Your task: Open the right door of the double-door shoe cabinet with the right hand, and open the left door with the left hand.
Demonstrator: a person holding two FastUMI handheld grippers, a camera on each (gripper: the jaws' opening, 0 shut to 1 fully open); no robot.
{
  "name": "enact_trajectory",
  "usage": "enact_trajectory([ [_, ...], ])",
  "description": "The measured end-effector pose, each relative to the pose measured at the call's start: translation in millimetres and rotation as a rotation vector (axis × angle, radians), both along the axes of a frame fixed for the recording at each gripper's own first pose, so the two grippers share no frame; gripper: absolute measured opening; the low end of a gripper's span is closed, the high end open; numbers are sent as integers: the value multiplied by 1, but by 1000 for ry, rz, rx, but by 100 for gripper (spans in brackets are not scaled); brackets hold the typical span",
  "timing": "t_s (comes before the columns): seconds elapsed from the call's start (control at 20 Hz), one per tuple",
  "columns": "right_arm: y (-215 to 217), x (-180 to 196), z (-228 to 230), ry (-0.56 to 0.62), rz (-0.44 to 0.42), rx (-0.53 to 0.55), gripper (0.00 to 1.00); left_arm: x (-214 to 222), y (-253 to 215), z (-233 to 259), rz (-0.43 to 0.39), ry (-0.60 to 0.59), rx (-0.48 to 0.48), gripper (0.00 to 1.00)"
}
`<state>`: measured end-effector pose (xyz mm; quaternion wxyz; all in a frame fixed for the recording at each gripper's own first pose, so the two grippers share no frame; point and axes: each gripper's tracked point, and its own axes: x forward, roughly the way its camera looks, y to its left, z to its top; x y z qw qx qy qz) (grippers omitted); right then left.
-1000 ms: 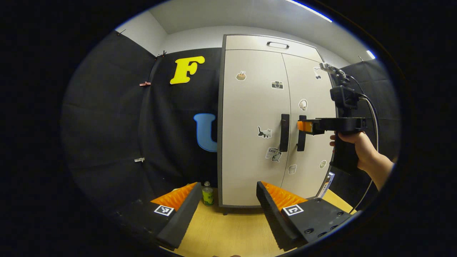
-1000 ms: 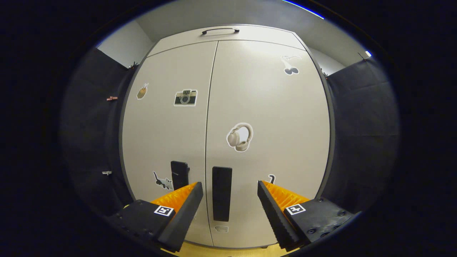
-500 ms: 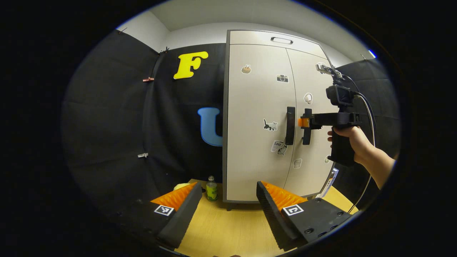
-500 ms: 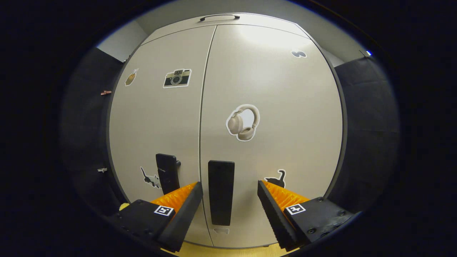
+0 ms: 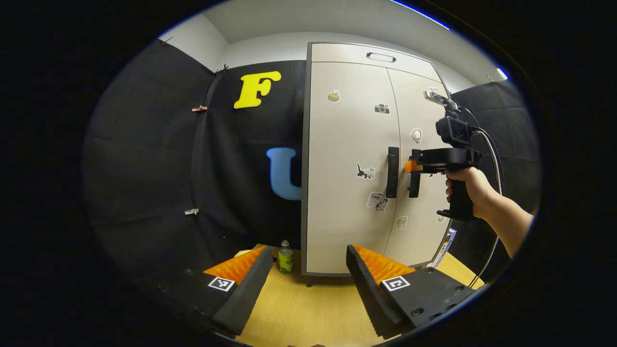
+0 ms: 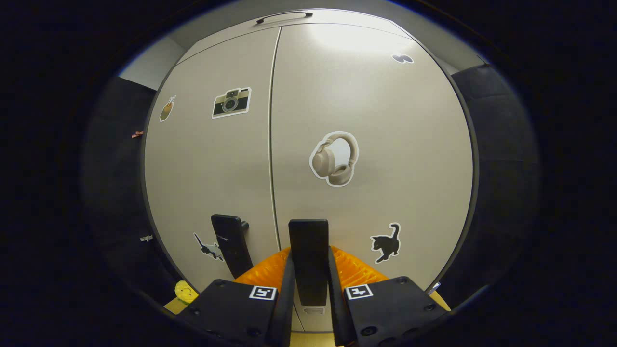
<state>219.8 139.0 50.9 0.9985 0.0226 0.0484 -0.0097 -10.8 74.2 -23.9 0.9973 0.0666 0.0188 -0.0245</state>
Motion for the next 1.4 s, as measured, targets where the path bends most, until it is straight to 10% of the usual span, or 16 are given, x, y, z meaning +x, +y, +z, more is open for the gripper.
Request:
enact_trajectory([
  [0.3,0,-5,-2,44,43,21,18,-2,2,-4,-24,8,1,95],
  [0.7,-17,-68,1,36,38,22,18,1,-8,-12,-129,18,-20,95],
  [1.4,-61,-138,10,37,158,50,18,-33,-45,-15,-7,15,-21,95],
])
